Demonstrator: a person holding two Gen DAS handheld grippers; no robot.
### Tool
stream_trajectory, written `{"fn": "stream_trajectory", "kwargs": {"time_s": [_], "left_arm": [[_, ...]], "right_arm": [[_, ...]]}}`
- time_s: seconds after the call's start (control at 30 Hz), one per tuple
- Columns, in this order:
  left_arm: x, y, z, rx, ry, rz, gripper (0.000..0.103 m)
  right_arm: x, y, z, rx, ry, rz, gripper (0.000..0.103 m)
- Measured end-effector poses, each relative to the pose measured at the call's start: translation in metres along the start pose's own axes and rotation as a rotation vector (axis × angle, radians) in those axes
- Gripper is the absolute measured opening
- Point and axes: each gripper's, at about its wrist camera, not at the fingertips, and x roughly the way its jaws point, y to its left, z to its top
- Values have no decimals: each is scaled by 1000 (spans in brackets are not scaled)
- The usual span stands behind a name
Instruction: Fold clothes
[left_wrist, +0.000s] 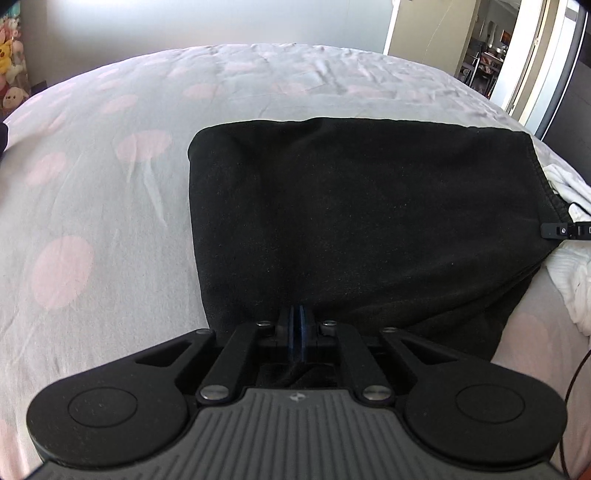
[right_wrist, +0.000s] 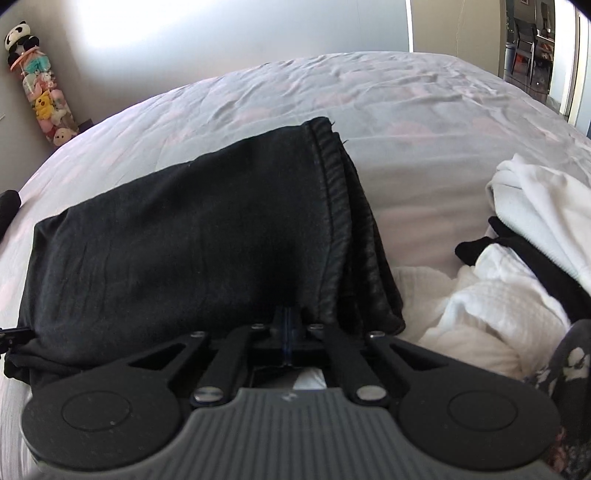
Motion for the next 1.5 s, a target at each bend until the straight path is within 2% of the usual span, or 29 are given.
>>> {"fn": "stream_trajectory", "kwargs": {"time_s": [0.17, 0.27, 0.3, 0.33, 0.47, 0.6, 0.7, 0.77, 0.8, 0.83, 1.0, 1.17, 1.3, 1.4, 1.47, 1.5], "left_arm": [[-13, 6, 8, 6, -9, -22, 6], [-32, 17, 13, 10, -56, -3, 9], [-39, 22, 16, 7, -74, -13, 9], [-45, 26, 20, -6, -87, -31, 9], [-55, 18, 44, -27, -125, -91, 9], [-41, -18, 74, 24, -147, -154, 9], [-20, -51, 93, 55, -142, -196, 9], [-1, -69, 102, 71, -129, -199, 9], [8, -76, 105, 78, -121, -198, 9], [17, -79, 104, 84, -114, -196, 9], [55, -90, 110, 123, -70, -186, 9], [87, -88, 109, 131, 3, -158, 5], [98, -93, 109, 160, 27, -132, 3], [106, -90, 115, 125, 58, -141, 3], [112, -88, 118, 100, 74, -149, 3], [114, -87, 119, 92, 79, -151, 3]], "right_arm": [[-4, 2, 9, -3, 35, -1, 0], [-22, -7, 23, 30, 18, 52, 22], [-29, -11, 29, 43, 6, 65, 36], [-35, -16, 35, 55, -1, 80, 41], [-44, -21, 57, 57, -6, 47, 42], [-44, -4, 67, 16, -31, 36, 35], [-33, 0, 79, -32, -36, 14, 35], [-21, -11, 92, -30, -10, 25, 48], [-14, -19, 98, -24, 12, 40, 62], [-7, -28, 103, -20, 45, 59, 68], [31, -68, 124, -35, 242, 129, 70], [75, -107, 116, 77, 361, 301, 70], [106, -128, 107, 176, 394, 436, 71], [118, -139, 99, 246, 395, 527, 72], [123, -140, 93, 288, 398, 583, 65], [125, -140, 91, 306, 399, 607, 58]]}}
